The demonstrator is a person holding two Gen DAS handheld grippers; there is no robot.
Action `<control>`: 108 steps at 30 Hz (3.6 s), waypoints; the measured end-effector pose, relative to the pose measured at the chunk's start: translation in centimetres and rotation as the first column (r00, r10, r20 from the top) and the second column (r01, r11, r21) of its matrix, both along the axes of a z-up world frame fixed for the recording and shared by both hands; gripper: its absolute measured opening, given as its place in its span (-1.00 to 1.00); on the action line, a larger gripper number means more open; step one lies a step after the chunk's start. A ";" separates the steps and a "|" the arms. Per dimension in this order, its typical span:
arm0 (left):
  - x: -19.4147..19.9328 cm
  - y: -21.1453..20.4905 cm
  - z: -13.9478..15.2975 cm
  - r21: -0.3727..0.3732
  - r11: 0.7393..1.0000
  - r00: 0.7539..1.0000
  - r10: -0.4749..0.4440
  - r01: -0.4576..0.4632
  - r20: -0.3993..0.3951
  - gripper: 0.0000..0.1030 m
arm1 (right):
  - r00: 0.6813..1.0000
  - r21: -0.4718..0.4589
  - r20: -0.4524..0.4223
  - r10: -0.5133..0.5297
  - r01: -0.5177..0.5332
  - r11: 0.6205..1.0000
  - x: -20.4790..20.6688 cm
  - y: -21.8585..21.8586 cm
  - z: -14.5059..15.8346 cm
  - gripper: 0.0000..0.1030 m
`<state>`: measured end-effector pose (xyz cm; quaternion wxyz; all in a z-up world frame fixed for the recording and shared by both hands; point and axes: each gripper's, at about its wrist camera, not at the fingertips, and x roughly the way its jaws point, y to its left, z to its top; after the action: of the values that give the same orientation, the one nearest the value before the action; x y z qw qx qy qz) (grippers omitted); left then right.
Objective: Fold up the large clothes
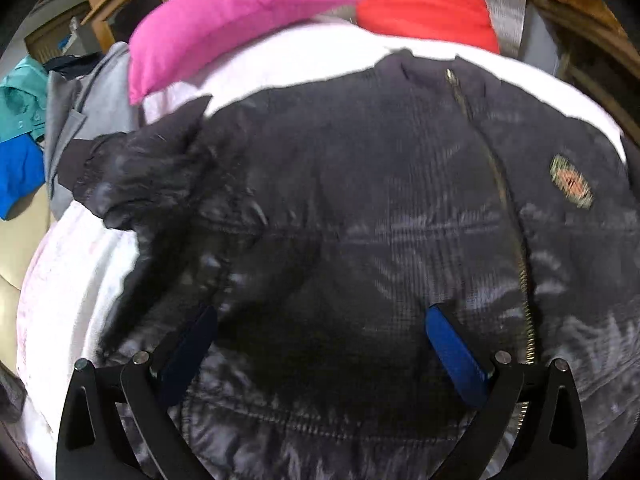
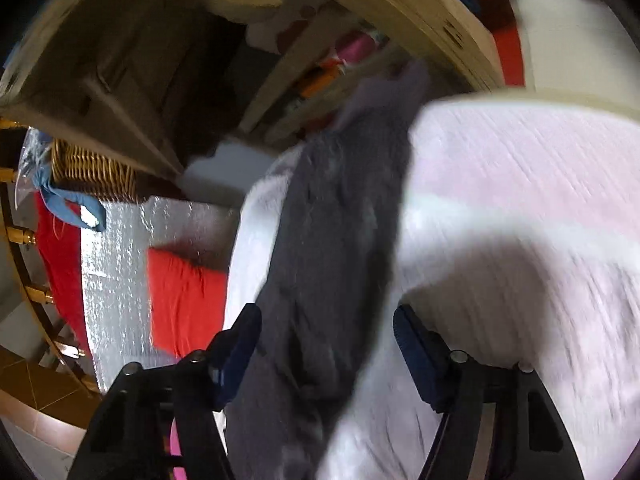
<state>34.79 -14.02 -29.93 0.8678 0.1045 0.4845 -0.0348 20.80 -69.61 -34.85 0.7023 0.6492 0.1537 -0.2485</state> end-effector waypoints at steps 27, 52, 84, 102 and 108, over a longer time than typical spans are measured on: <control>-1.5 4.4 4.7 -0.041 0.988 0.967 0.151 -0.146 0.205 1.00 | 0.752 -0.460 0.035 0.658 -0.573 0.678 14.8 24.9 15.7 -0.67; -3.5 1.6 7.4 -0.242 0.957 0.949 -0.080 0.158 0.304 1.00 | 0.872 -0.104 0.025 0.489 -0.484 0.869 5.0 18.3 8.1 0.56; 1.9 1.3 5.2 -0.218 0.975 0.993 -0.022 0.047 0.116 -0.11 | 0.755 -0.153 -0.329 0.567 -0.635 0.757 10.0 20.5 4.1 -0.05; 0.9 7.4 7.0 -0.037 0.995 0.970 0.098 -0.092 0.222 0.40 | 0.666 -0.489 -0.599 0.445 -0.744 0.456 14.8 31.0 12.2 0.17; 1.6 10.8 6.4 -0.029 0.987 0.965 0.163 -0.161 0.204 0.40 | 0.551 -0.391 -0.662 0.508 -0.832 0.393 18.7 34.7 9.0 0.10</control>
<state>36.41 -3.17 -23.51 0.9138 0.0622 0.3990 0.0442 39.53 -34.90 -25.89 0.8673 0.1489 0.4625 -0.1084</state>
